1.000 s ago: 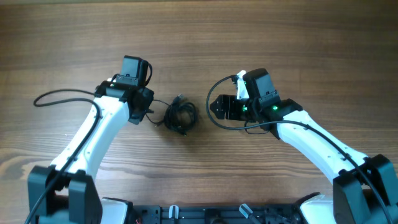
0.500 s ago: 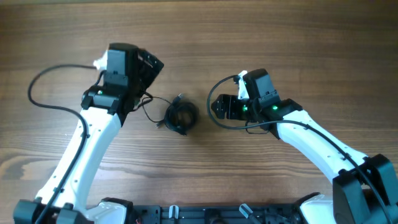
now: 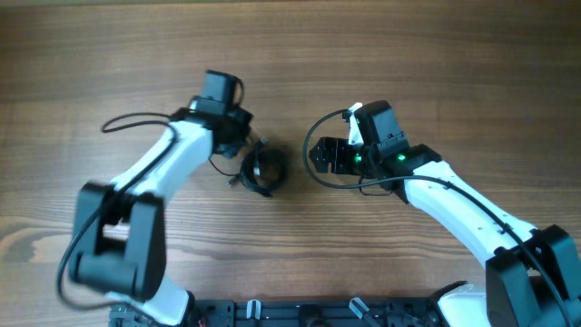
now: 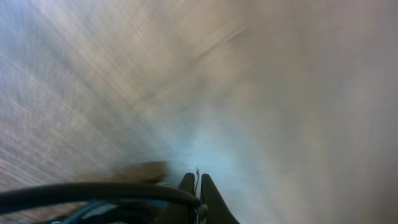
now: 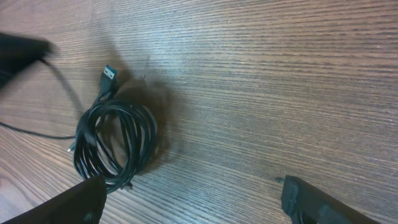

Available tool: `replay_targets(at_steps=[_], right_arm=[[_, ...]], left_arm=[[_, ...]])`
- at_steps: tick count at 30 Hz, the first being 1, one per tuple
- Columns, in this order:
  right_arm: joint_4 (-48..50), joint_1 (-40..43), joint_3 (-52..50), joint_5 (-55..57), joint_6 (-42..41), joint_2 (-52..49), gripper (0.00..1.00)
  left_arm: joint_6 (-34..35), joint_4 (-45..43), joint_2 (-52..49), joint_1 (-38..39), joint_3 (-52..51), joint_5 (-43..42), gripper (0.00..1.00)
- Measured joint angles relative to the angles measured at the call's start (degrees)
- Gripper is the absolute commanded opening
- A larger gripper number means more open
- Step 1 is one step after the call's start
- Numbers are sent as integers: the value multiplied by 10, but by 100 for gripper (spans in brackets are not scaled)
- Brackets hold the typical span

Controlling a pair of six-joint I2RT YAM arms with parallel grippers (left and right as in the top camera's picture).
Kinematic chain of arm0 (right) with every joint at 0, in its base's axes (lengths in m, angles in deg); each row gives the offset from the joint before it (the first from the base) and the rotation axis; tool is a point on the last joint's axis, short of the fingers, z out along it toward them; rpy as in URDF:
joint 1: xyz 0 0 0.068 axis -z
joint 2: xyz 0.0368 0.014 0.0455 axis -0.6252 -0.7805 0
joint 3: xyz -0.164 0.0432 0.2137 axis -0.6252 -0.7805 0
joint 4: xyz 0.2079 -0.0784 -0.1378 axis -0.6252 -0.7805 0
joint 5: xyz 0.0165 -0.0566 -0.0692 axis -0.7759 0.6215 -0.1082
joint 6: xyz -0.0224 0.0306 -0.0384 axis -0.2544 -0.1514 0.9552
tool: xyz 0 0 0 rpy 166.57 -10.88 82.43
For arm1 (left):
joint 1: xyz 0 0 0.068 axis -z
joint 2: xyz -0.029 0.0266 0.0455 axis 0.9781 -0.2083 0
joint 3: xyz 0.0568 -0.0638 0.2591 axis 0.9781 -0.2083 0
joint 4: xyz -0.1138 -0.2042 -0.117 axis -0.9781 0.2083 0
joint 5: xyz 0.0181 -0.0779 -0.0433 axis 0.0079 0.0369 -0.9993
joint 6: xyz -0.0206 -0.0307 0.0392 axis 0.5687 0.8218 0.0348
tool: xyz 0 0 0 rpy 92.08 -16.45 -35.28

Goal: Untangle cables

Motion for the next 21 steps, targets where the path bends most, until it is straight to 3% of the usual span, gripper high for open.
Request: replay_targets(at_steps=[5, 9, 10, 11, 12, 14, 17, 18, 19, 21], right_arm=[[0, 0, 0, 1, 0, 0, 95], [-2, 0, 0, 2, 0, 0, 95], [-2, 0, 0, 2, 0, 0, 95], [-2, 0, 0, 2, 0, 0, 95], [-2, 0, 0, 2, 0, 0, 95], [-2, 0, 0, 2, 0, 0, 96], [0, 0, 0, 2, 0, 0, 96], [-2, 0, 0, 2, 0, 0, 96], [-2, 0, 0, 2, 0, 0, 96], [-2, 0, 0, 2, 0, 0, 96]], left_arm=[[-96, 32, 135, -34, 2, -14, 4], [-271, 160, 133, -34, 2, -14, 4], [-306, 190, 133, -34, 1, -14, 16], [-339, 235, 133, -34, 1, -13, 81], [-360, 269, 132, -34, 1, -9, 100], [-341, 299, 132, -34, 1, 9, 100], [-165, 234, 132, -34, -2, -9, 100], [-104, 175, 132, -34, -2, -64, 94], [-88, 152, 132, -32, -2, -87, 85], [-71, 99, 132, -16, -2, -114, 80]])
